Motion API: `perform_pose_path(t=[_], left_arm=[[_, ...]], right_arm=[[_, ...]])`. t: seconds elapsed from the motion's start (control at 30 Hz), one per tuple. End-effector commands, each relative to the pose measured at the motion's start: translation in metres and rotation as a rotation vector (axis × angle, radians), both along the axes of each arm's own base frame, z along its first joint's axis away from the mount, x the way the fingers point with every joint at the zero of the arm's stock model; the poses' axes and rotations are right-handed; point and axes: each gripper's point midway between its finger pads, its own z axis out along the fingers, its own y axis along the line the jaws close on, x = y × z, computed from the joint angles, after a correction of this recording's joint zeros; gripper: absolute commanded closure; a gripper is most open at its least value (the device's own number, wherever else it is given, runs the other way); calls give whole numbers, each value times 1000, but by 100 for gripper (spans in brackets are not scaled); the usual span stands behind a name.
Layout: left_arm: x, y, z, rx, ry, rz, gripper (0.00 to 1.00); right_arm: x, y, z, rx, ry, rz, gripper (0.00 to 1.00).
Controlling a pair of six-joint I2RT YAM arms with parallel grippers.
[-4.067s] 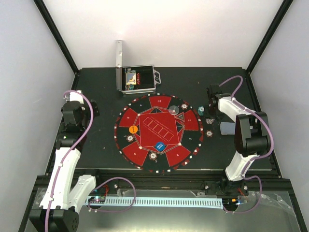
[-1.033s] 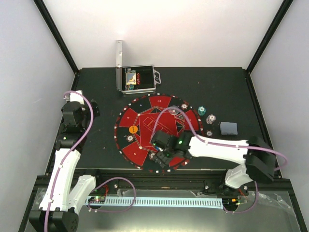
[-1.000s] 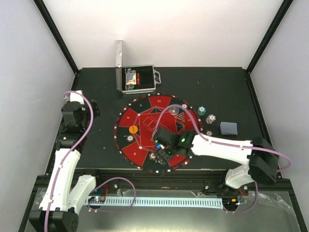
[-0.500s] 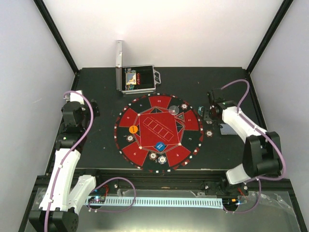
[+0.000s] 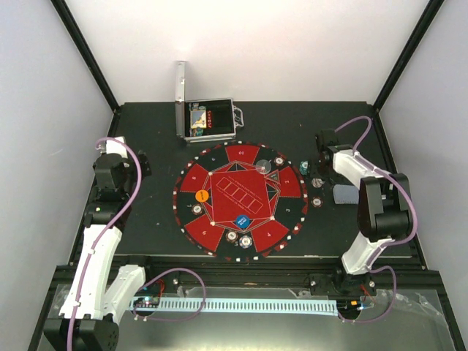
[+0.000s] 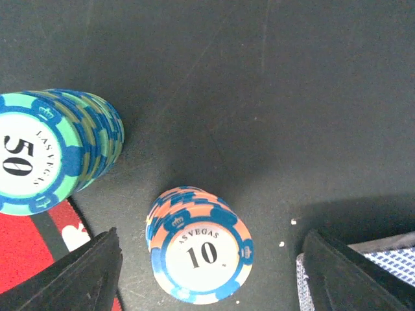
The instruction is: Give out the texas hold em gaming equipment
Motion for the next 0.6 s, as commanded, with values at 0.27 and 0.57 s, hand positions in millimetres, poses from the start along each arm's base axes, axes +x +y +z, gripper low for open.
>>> perform_pose_path(t=[0.27,0.57], left_arm=[[2,-1,16,1,-45,-4,1],[2,-2,15,1,-43,-5,1]], right_arm=[[19,-1,-6,25,12,5,33],[13,3,-20,41,59,14,39]])
